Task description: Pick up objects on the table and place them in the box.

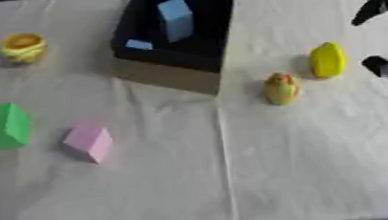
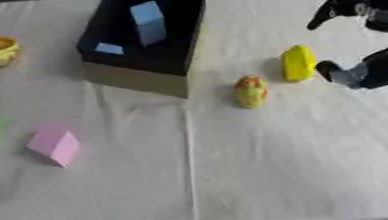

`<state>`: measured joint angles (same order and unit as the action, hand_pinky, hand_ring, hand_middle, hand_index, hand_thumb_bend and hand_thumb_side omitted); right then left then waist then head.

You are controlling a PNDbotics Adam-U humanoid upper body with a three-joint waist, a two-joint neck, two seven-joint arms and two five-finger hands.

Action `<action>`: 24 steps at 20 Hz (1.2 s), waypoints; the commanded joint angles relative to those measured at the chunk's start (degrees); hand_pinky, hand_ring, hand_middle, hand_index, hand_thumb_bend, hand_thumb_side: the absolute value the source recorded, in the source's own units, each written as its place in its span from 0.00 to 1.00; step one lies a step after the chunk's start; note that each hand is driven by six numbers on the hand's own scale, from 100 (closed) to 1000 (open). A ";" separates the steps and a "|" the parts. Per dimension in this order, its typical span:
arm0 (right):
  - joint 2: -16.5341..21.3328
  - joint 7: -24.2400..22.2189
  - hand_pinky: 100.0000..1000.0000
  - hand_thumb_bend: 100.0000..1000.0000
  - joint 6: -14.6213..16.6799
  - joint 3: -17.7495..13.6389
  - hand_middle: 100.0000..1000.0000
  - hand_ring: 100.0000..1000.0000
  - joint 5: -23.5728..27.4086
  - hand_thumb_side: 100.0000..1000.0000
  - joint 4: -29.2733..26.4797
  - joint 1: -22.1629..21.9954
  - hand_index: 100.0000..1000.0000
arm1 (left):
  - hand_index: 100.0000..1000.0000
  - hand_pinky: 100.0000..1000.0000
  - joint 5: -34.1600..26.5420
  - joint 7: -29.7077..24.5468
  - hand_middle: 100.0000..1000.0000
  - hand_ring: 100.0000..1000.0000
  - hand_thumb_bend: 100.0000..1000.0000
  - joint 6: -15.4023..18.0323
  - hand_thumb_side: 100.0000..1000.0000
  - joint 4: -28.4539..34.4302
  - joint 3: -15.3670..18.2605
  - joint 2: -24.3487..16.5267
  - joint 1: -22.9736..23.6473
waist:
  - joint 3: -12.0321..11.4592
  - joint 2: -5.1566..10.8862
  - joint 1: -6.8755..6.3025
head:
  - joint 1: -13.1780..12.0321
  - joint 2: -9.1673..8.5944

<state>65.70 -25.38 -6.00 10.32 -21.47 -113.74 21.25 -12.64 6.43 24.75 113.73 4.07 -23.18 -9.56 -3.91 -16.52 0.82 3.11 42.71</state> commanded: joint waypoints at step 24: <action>-8.35 0.93 0.86 0.29 -1.11 6.28 0.83 0.92 -4.95 0.26 19.37 11.35 0.89 | 0.81 0.70 -0.27 -0.77 0.69 0.75 0.33 -0.53 0.49 0.86 -0.34 -0.04 -1.10 | -0.99 -2.02 0.26 | 1.67 -1.83</action>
<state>56.25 -24.51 -7.41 17.02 -25.82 -94.83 31.77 -13.06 5.76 24.18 113.73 3.71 -22.64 -10.13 -4.88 -18.77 0.82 4.64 41.68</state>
